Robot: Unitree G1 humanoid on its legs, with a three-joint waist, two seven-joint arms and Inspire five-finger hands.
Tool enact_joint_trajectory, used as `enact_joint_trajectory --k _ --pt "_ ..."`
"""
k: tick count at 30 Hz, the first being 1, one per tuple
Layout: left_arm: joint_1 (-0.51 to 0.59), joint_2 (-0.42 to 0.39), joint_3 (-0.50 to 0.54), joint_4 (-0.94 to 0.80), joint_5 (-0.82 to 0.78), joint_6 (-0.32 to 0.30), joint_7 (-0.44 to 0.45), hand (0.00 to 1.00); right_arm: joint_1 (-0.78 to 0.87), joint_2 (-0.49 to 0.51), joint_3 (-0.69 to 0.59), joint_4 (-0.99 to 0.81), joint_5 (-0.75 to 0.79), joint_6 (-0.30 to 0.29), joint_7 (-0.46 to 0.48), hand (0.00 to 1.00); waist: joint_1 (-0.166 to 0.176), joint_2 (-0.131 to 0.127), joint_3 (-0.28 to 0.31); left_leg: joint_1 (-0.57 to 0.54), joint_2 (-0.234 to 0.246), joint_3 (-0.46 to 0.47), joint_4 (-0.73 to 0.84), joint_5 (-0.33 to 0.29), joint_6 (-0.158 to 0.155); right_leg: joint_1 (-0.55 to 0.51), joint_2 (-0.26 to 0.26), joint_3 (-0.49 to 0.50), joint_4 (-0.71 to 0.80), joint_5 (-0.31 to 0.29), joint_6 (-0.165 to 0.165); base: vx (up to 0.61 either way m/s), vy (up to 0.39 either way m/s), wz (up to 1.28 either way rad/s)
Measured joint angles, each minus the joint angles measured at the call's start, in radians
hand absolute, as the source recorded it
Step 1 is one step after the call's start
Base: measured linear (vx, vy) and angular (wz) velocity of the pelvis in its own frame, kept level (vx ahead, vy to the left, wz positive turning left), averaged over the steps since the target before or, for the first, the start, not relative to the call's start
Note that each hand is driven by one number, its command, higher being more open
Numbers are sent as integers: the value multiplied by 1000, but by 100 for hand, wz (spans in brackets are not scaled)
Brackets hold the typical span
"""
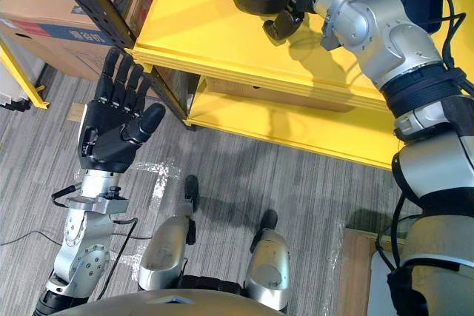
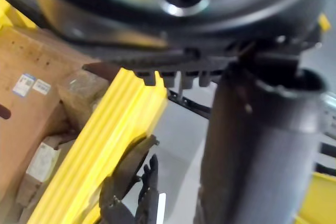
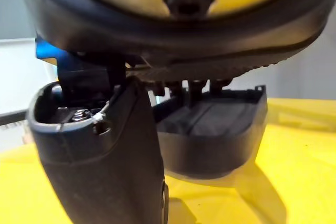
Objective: Walk over and take three plastic housings, then place them on the shelf
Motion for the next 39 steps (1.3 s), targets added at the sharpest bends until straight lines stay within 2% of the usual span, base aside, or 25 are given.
enact_joint_trajectory --k 7,12,17,21,23,24,25,27,28,30,33,39 --pt "-20 -2 -33 36 1 0 -11 100 1 0 -2 -11 0 0 35 100 3 36 -29 18 -2 2 -2 -4 -5 20 -3 -1 -1 0 0 0 0 0" --pt "-19 -2 -52 46 8 3 -27 100 39 0 -44 -33 3 7 37 100 5 36 -79 26 -3 4 -3 -7 -7 29 -4 -2 -5 1 1 0 0 0" --pt "-18 -3 -67 57 11 27 -37 100 61 3 -123 -42 21 63 73 100 5 36 -101 51 -5 4 -5 -10 -9 54 -6 -3 -4 0 2 0 0 0" --pt "-16 -3 -67 57 41 49 -40 100 108 3 -154 -48 42 122 142 100 3 33 -121 58 -5 11 -6 -44 -15 63 -10 -11 -6 -2 2 -36 -14 4" --pt "-16 -2 -68 57 41 50 -40 100 124 3 -155 -48 50 147 177 100 2 32 -121 56 -5 17 -6 -67 -36 63 -13 -17 -12 -2 1 -35 -4 6" --pt "-16 -2 -68 57 42 51 -40 100 141 4 -154 -46 53 172 208 100 3 25 -122 53 -12 31 0 -95 -56 62 -34 -26 -33 1 -1 -47 45 3" --pt "-13 -2 -68 57 43 52 -40 100 159 7 -154 -46 55 196 232 100 3 15 -120 45 -29 34 65 -87 -32 67 -52 -28 -41 0 3 -12 56 -3" --pt "-13 -2 -64 57 44 51 -39 100 172 20 -153 -43 55 223 261 100 -7 15 -128 48 -37 38 48 -80 11 62 -53 -19 -42 15 17 81 41 -2" --pt "-15 -5 -67 57 44 51 -39 100 169 20 -153 -34 57 229 266 100 -8 12 -128 49 -41 40 21 -63 16 57 -54 -19 -53 31 28 89 32 6" --pt "-14 -9 -68 57 44 51 -37 100 163 24 -153 -9 58 236 267 100 -7 11 -127 48 -47 41 0 -43 27 50 -55 -19 -64 42 32 51 26 3" --pt "-11 -11 -64 57 44 51 -30 100 141 47 -153 23 82 245 267 100 -1 9 -126 49 -49 44 0 -41 31 52 -57 -18 -67 44 35 39 -18 0" --pt "-10 -36 -69 56 49 51 -25 100 85 55 -149 35 97 236 267 100 -11 3 -122 48 -51 44 -2 -42 29 52 -55 -19 -67 43 34 9 -17 0"
